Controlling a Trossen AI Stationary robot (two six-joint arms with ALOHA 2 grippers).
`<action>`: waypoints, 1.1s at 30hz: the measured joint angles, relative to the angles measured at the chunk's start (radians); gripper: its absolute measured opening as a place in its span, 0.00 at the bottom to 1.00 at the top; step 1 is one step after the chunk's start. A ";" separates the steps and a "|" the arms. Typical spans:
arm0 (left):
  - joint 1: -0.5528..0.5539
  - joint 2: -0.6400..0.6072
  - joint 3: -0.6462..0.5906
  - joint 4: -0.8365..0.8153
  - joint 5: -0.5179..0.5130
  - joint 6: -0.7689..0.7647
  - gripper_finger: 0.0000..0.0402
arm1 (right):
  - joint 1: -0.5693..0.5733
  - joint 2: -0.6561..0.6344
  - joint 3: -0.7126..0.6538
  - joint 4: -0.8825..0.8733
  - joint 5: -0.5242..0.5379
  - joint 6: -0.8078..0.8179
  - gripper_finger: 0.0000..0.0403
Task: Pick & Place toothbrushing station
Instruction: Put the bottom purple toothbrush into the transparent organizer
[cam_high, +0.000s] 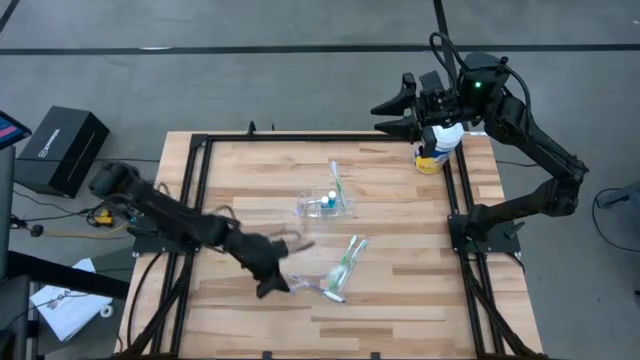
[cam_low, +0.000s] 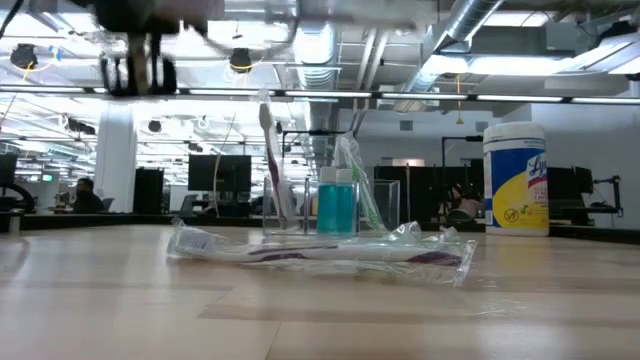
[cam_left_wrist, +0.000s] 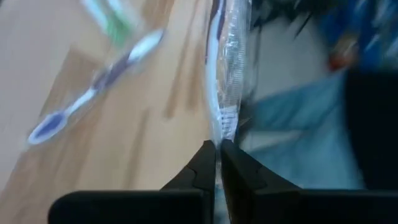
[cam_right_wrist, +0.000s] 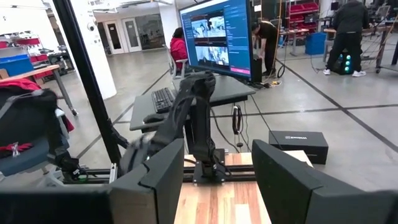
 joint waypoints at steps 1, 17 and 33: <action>0.007 -0.042 0.000 0.001 -0.023 -0.042 0.01 | 0.000 0.000 0.000 0.001 0.000 0.000 0.45; 0.145 -0.461 0.000 0.005 -0.246 -0.514 0.01 | 0.046 0.000 0.000 0.040 -0.001 -0.057 0.45; 0.257 -0.486 0.000 -0.023 -0.053 -0.992 0.01 | 0.107 0.000 0.000 0.084 -0.002 -0.079 0.45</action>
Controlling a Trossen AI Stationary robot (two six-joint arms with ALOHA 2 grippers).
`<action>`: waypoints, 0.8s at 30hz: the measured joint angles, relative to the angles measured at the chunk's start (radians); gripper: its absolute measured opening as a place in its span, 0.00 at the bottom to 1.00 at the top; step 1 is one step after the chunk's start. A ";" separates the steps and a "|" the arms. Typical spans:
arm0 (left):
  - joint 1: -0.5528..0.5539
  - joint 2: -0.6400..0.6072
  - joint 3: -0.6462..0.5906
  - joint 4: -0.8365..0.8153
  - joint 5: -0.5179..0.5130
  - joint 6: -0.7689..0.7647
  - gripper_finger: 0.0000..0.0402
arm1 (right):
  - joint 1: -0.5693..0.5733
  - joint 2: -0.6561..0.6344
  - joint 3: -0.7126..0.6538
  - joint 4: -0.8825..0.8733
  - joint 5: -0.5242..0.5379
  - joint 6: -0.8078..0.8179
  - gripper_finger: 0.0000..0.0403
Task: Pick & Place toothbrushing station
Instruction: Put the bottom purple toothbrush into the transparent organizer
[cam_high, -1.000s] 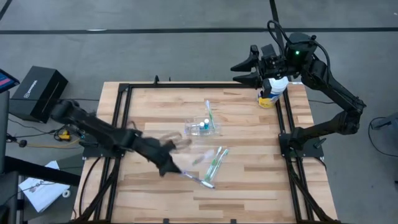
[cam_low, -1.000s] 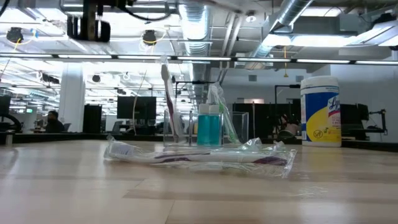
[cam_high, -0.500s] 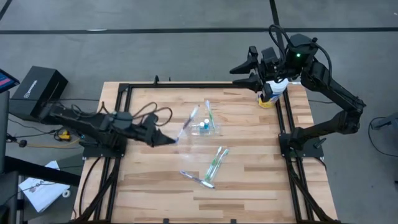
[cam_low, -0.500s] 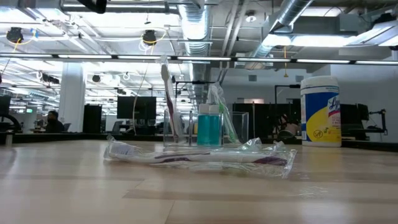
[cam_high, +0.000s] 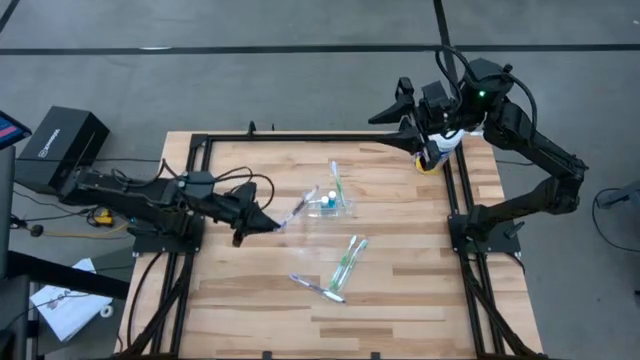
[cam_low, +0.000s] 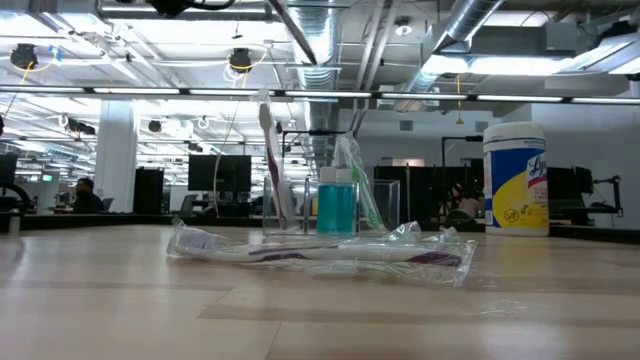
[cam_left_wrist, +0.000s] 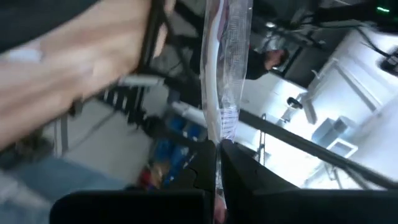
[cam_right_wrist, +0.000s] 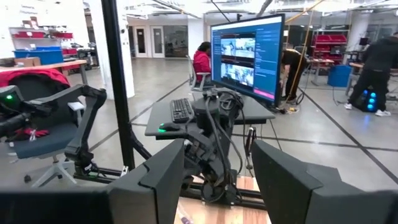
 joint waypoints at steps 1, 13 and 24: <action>0.000 0.000 0.000 -0.009 0.024 -0.033 0.01 | 0.006 0.000 0.000 0.002 0.000 -0.001 0.45; 0.095 0.004 0.000 -0.061 0.269 -0.228 0.01 | 0.065 0.000 0.000 0.034 0.000 -0.027 0.45; 0.345 0.004 0.000 -0.118 0.516 -0.179 0.01 | 0.061 0.000 0.000 0.047 0.000 -0.050 0.45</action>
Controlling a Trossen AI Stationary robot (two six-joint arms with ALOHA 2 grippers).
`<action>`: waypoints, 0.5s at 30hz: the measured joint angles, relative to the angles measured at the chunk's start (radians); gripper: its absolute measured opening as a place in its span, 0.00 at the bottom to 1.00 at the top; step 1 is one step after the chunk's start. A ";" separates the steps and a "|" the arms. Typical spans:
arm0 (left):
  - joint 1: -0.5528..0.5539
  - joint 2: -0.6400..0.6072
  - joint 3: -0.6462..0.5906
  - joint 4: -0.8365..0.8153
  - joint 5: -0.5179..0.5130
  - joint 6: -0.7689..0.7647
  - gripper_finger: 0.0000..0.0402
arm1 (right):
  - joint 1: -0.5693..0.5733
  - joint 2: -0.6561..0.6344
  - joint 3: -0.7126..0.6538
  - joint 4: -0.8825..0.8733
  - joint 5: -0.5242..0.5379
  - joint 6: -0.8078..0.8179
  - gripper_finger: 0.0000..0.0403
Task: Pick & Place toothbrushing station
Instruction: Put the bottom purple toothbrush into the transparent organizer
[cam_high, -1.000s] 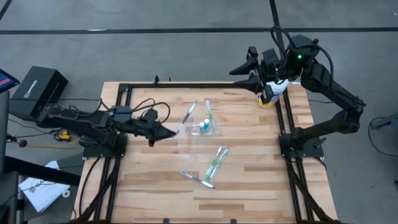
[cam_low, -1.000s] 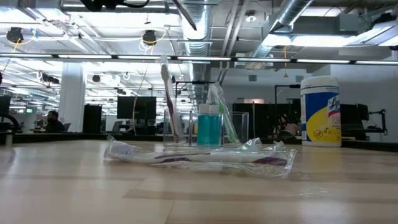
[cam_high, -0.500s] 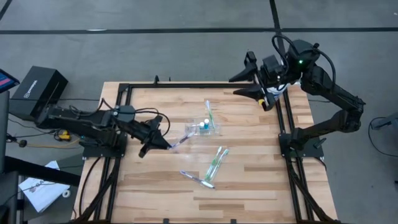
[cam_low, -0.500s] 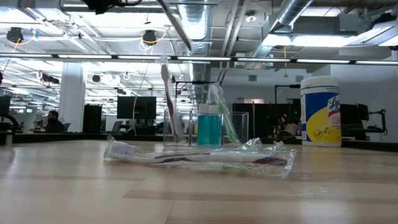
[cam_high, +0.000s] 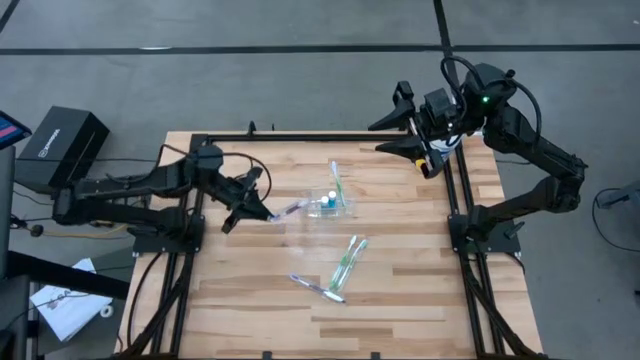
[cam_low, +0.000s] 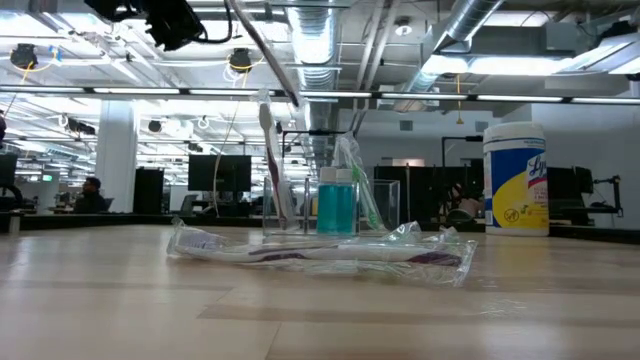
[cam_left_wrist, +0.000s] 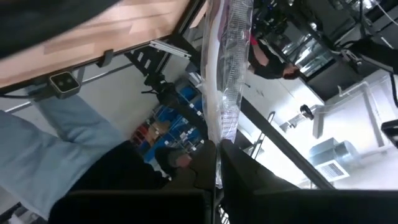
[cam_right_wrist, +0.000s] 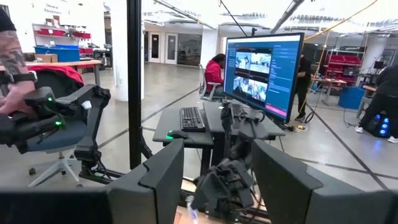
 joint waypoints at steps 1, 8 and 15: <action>0.022 0.000 0.000 -0.010 0.028 0.005 0.01 | 0.000 0.000 0.000 0.001 0.000 0.000 0.45; 0.180 0.048 0.000 -0.057 0.258 0.057 0.01 | -0.002 0.000 0.000 0.002 0.002 -0.003 0.45; 0.315 0.154 0.000 -0.055 0.404 0.136 0.01 | -0.034 0.000 0.000 0.001 0.003 -0.001 0.45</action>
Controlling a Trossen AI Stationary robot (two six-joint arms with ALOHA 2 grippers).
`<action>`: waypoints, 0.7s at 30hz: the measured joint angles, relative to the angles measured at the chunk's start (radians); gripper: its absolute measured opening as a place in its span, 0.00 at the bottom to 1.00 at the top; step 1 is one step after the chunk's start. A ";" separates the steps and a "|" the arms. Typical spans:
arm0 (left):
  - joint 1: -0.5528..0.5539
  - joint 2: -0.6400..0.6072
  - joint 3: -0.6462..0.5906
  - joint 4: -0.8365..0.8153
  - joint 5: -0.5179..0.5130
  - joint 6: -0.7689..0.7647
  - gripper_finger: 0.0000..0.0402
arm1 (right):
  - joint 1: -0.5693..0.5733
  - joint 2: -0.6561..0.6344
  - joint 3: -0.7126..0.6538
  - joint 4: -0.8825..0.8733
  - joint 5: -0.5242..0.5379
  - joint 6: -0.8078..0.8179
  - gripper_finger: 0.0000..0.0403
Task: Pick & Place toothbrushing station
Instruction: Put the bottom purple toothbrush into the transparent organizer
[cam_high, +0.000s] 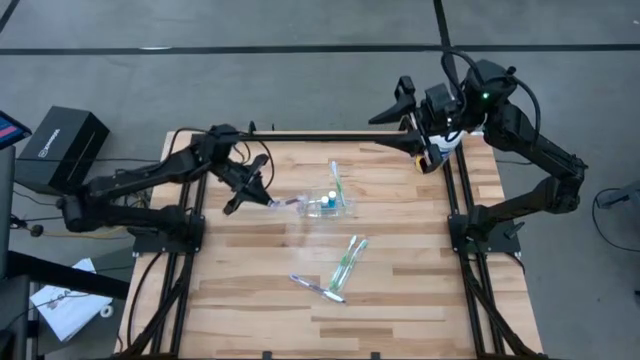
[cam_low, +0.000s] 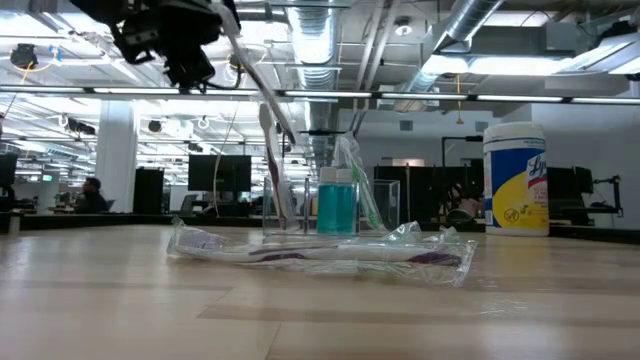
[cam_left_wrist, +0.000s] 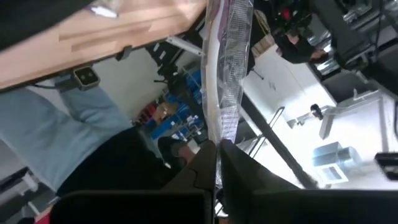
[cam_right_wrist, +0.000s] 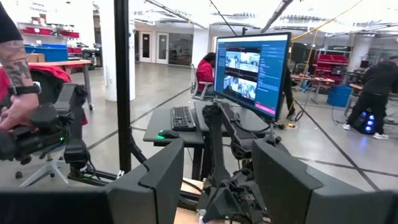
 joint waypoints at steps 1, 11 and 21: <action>0.014 0.011 0.000 0.000 0.007 0.006 0.01 | -0.004 0.000 0.000 0.000 0.000 0.002 0.45; 0.034 0.068 0.000 -0.002 0.001 0.100 0.01 | -0.034 0.000 0.000 0.001 0.000 0.017 0.45; 0.031 0.135 -0.001 -0.017 0.025 0.140 0.00 | -0.034 0.000 0.000 0.002 0.000 0.017 0.45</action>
